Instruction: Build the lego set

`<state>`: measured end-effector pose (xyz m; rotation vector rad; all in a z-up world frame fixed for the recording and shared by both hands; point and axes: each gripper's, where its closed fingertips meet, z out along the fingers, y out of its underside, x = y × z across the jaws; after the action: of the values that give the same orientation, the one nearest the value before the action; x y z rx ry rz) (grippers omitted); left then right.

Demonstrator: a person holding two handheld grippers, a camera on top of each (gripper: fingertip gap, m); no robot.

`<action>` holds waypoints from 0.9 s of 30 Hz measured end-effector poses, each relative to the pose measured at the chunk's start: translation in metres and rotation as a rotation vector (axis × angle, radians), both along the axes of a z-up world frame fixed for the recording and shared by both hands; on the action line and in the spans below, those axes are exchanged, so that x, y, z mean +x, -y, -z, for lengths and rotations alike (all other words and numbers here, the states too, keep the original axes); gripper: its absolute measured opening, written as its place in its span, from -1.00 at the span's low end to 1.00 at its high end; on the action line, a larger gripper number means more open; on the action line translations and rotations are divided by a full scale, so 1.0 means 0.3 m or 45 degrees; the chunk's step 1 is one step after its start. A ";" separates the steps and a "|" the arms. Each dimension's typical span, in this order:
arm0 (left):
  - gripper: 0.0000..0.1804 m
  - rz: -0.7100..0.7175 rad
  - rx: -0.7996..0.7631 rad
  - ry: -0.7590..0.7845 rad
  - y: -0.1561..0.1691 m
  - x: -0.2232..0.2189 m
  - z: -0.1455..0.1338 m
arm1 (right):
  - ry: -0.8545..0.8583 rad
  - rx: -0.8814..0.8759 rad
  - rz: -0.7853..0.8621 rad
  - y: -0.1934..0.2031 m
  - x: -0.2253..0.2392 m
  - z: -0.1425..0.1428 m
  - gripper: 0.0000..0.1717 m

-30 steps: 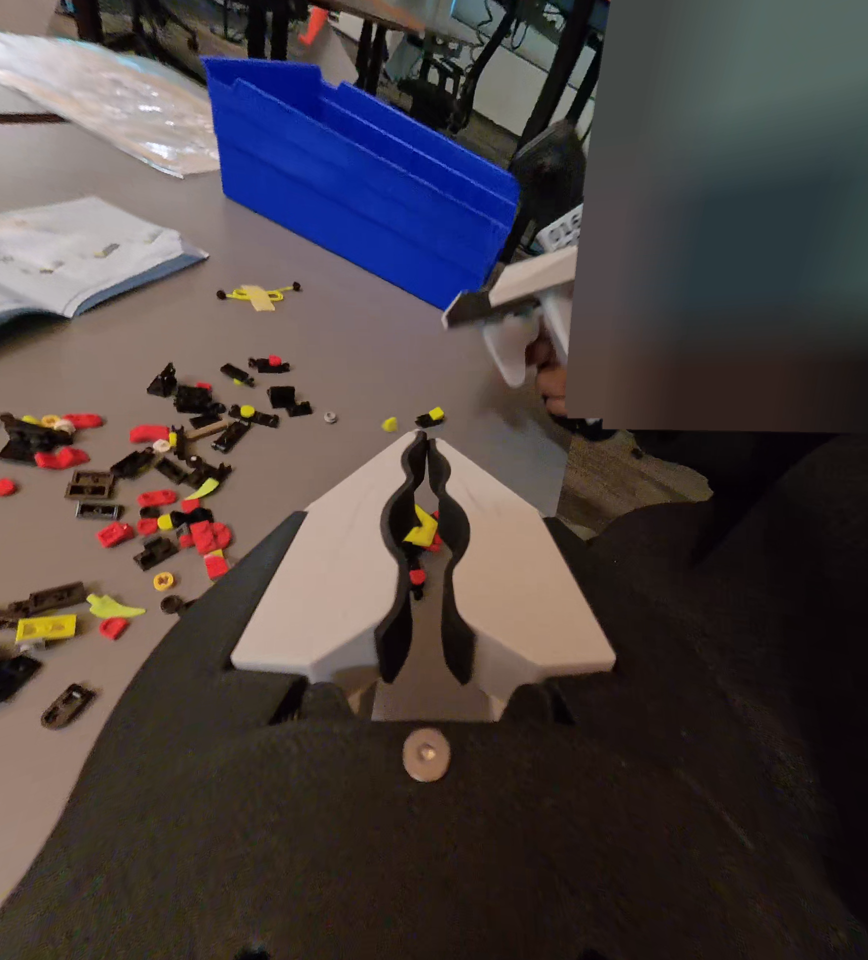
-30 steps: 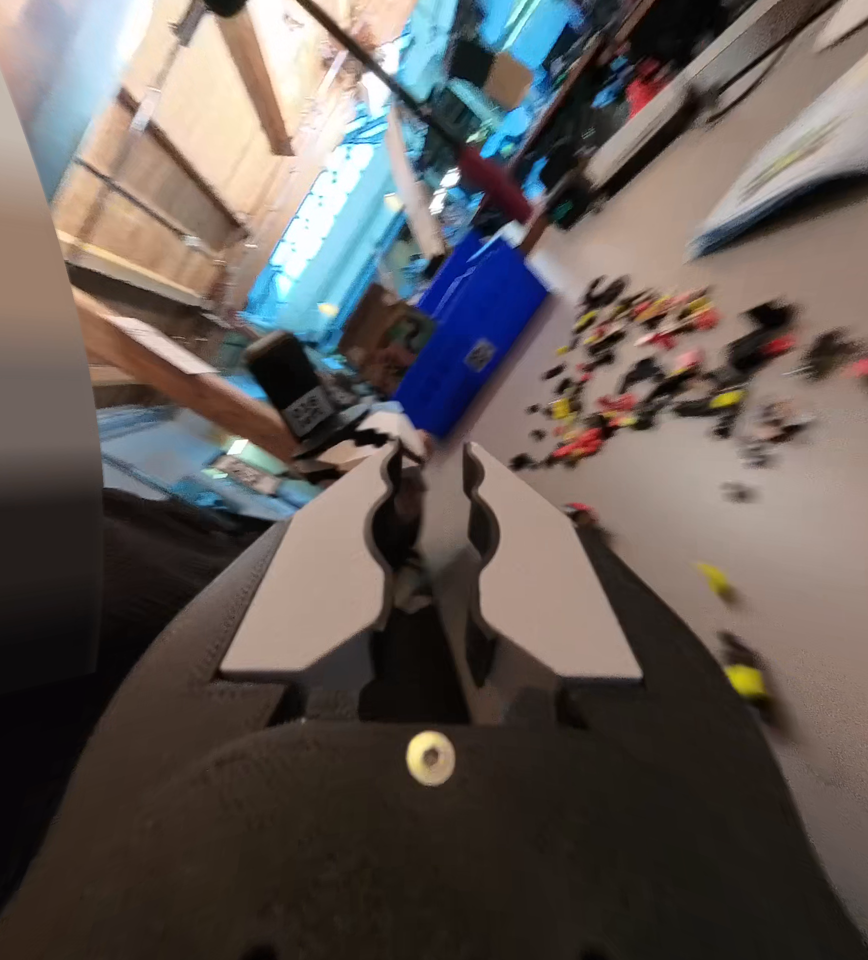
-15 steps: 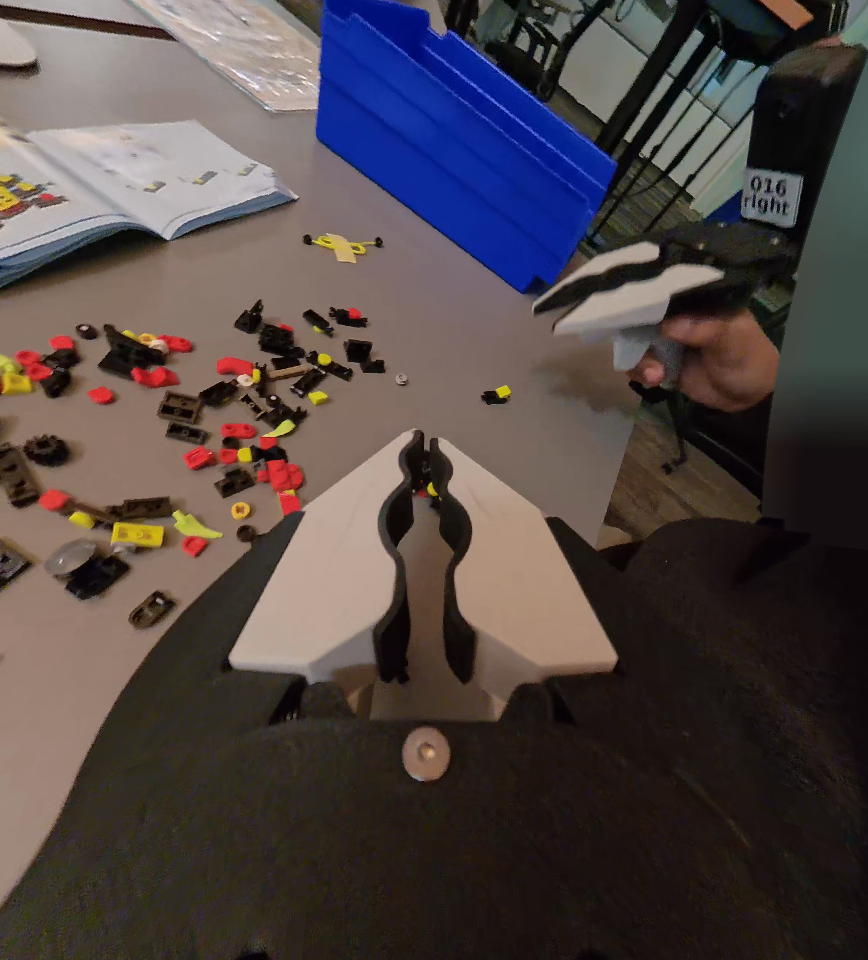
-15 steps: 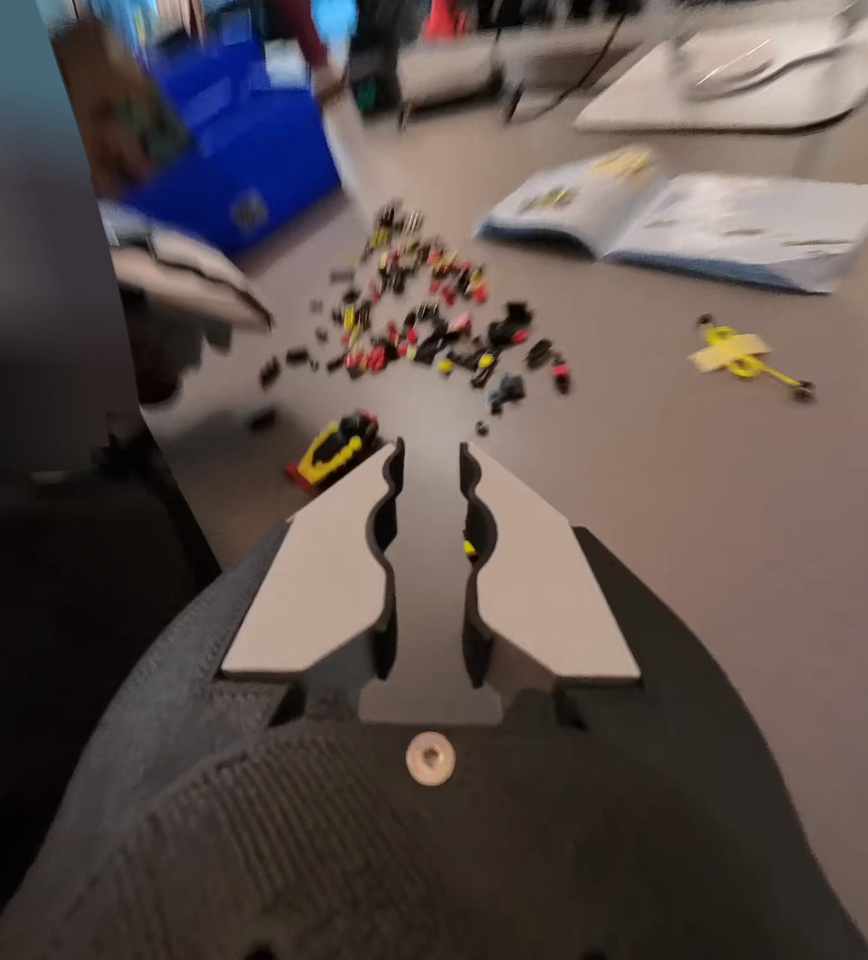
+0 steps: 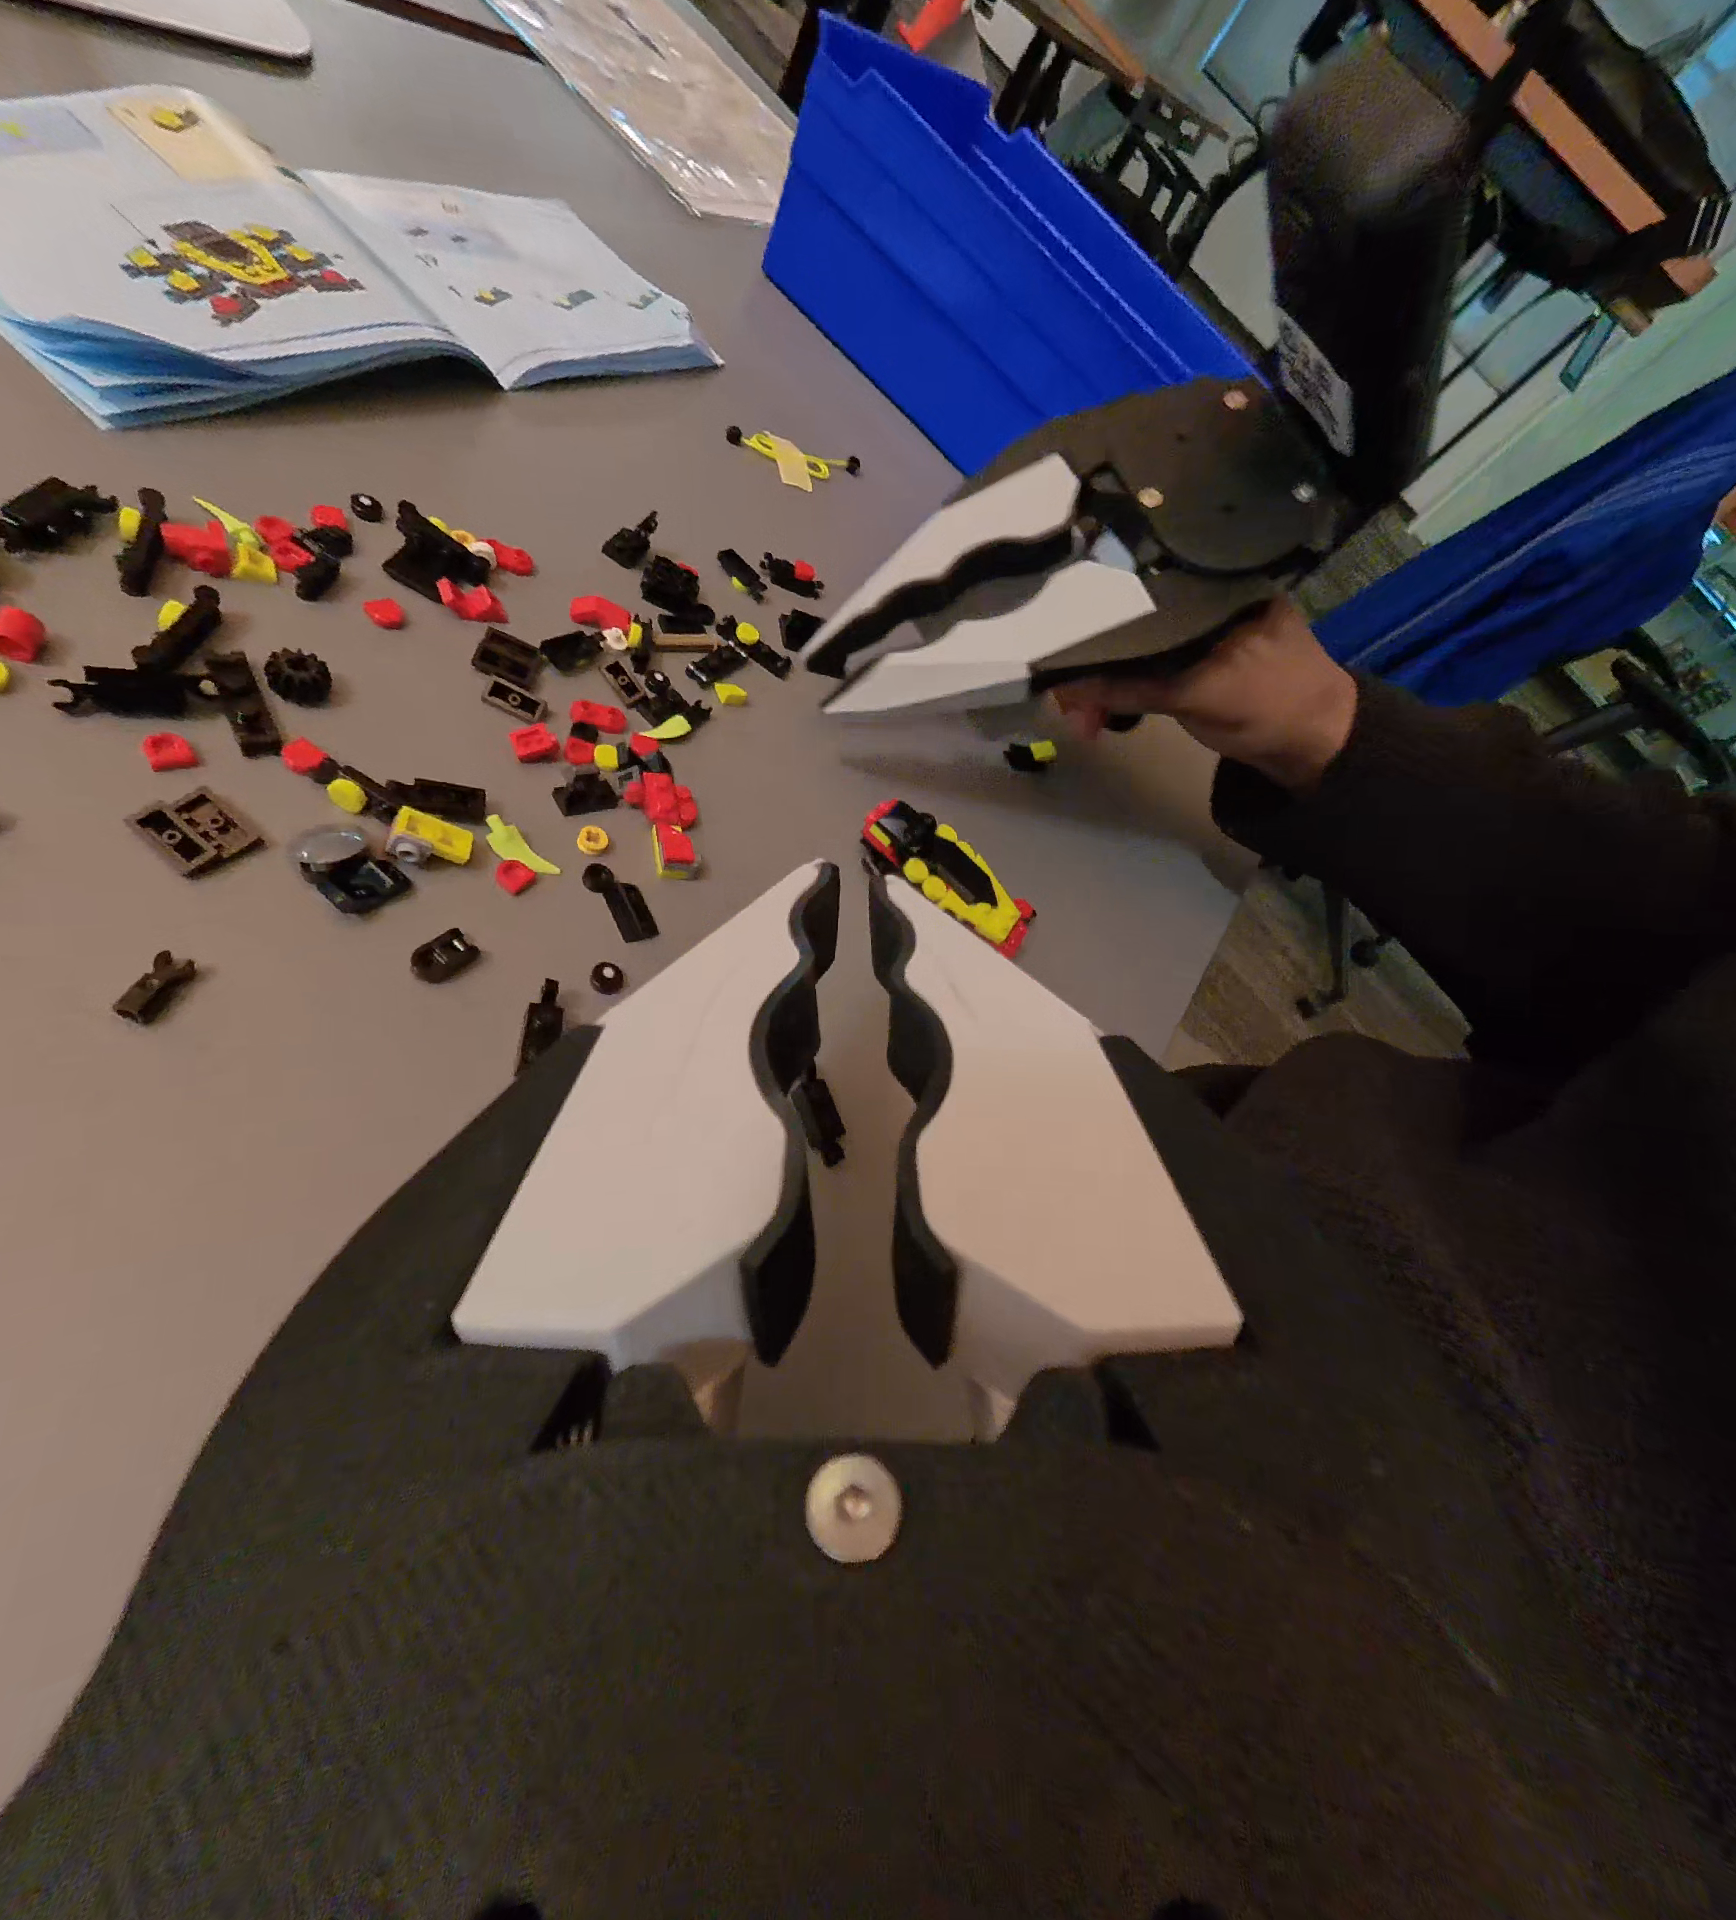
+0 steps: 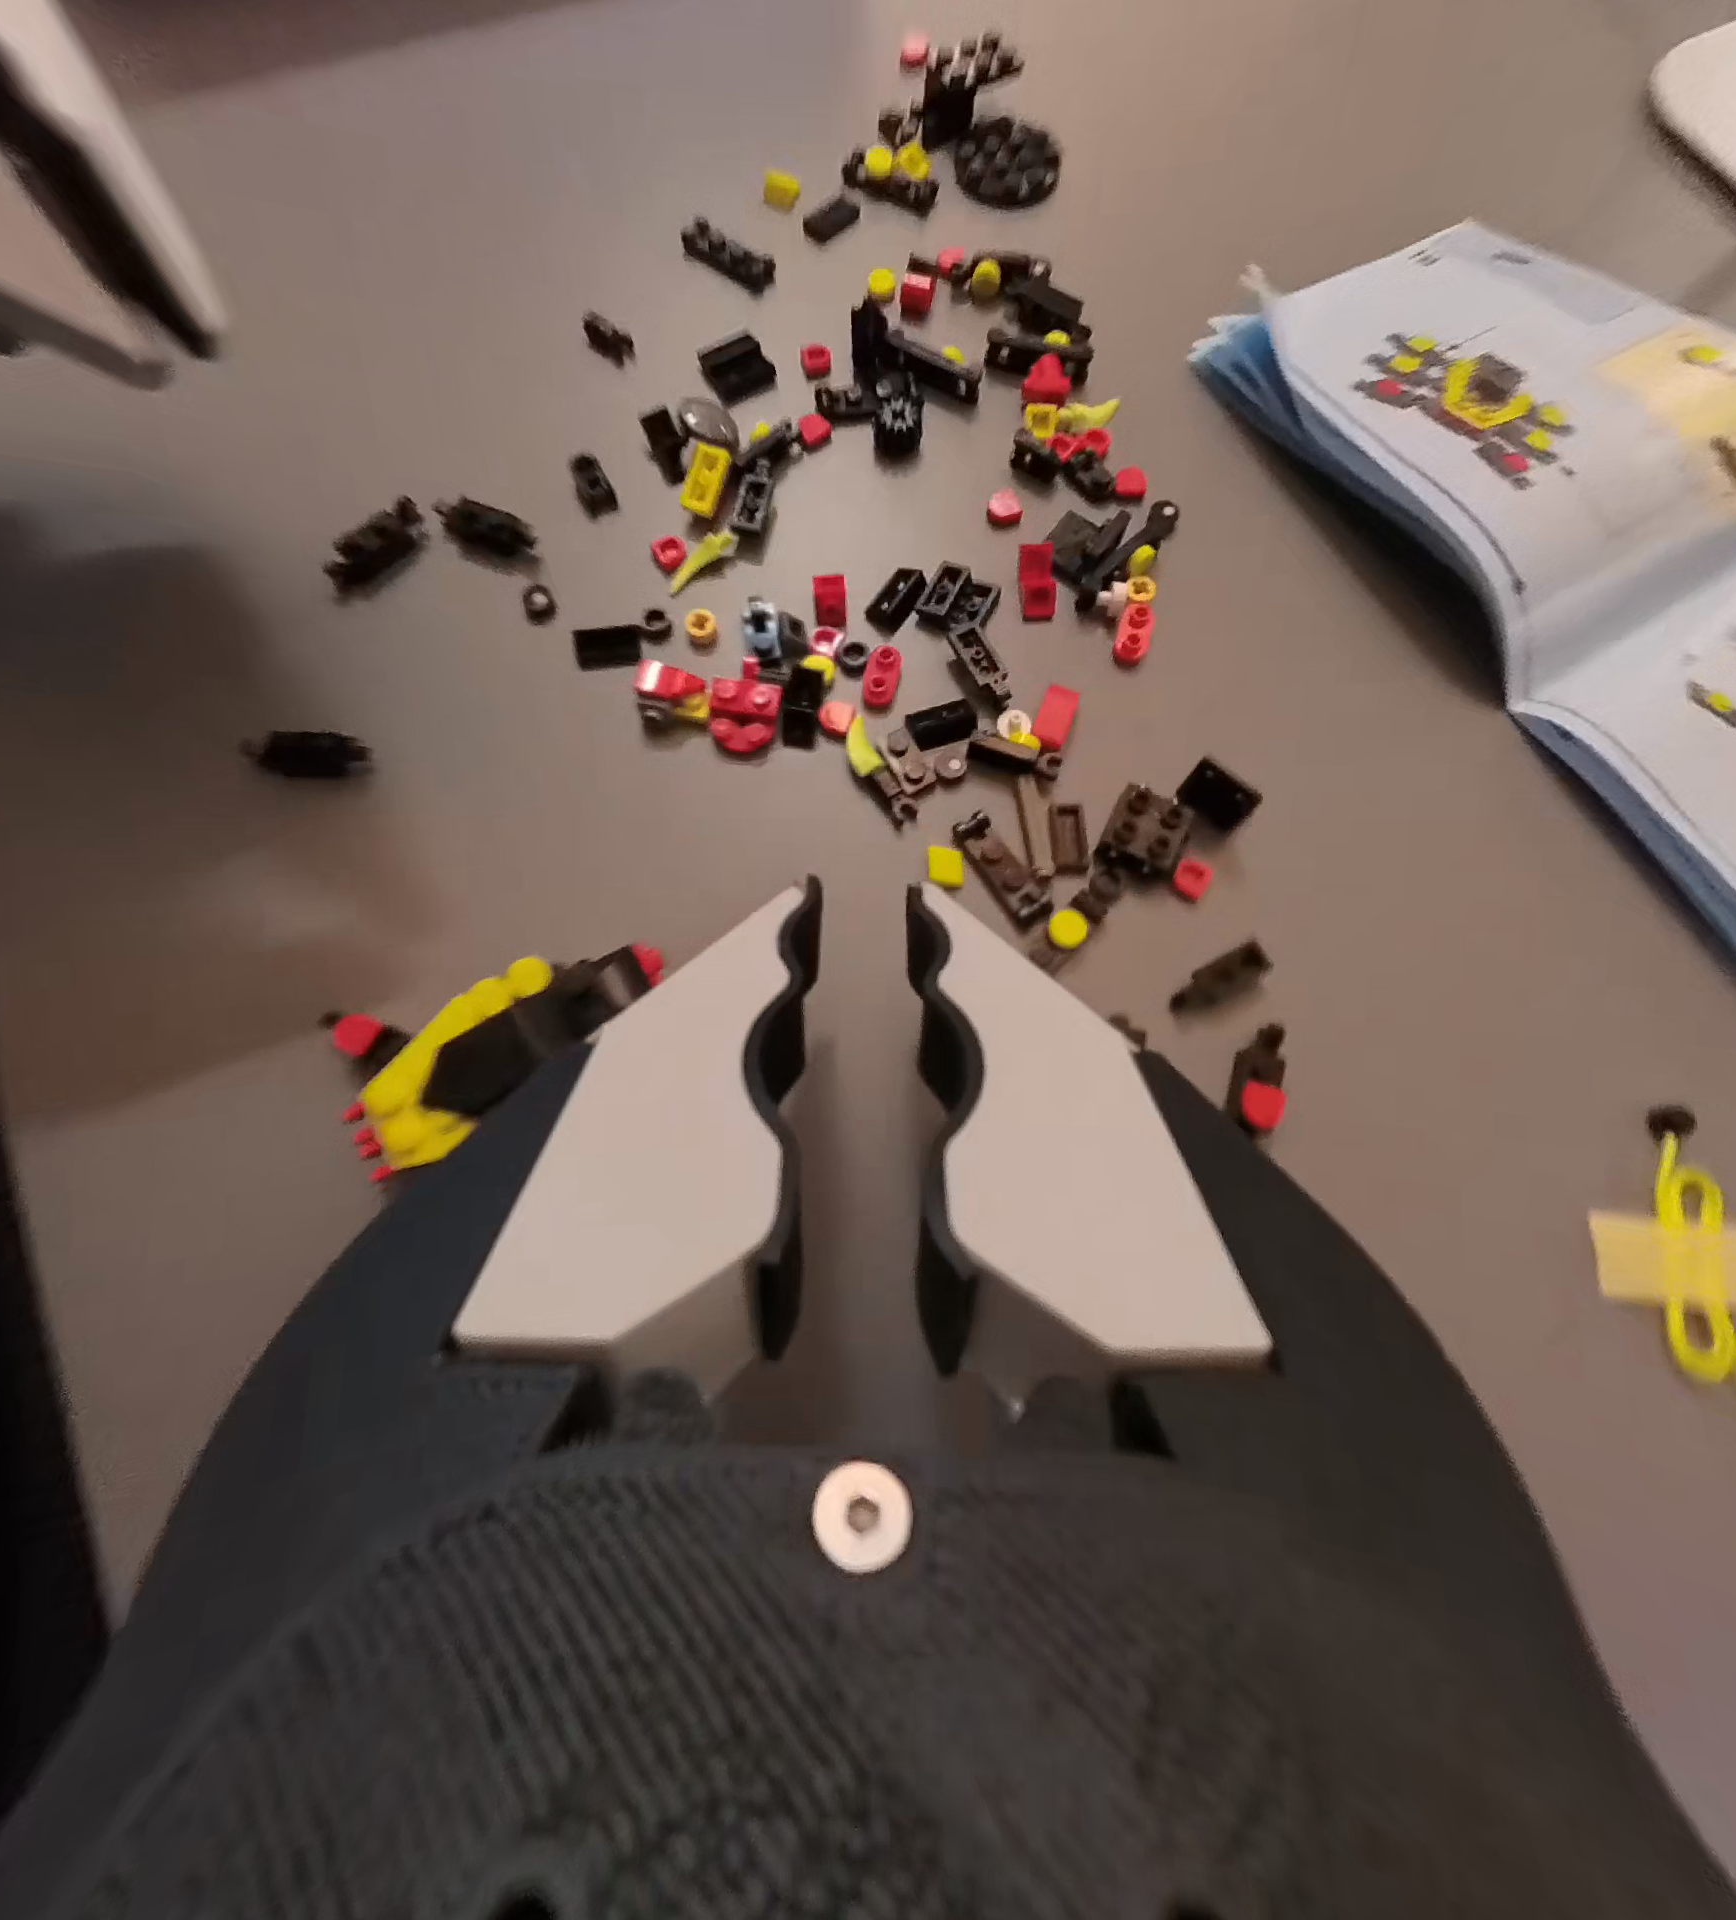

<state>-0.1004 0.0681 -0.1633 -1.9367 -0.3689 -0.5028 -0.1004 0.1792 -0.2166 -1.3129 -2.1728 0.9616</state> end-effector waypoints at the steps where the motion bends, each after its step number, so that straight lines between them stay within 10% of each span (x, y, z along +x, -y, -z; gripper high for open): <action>1: -0.96 0.017 -0.010 0.002 0.000 0.009 0.006 | 0.013 0.009 -0.007 -0.003 -0.012 0.011 -0.84; 27: -0.96 -0.004 -0.205 0.005 0.006 -0.020 0.120 | 0.010 0.066 -0.057 0.044 -0.028 -0.015 -1.00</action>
<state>-0.1065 0.0664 -0.1994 -2.0899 -0.4256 -0.4878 -0.1088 0.1661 -0.2122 -1.2507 -2.2266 0.9123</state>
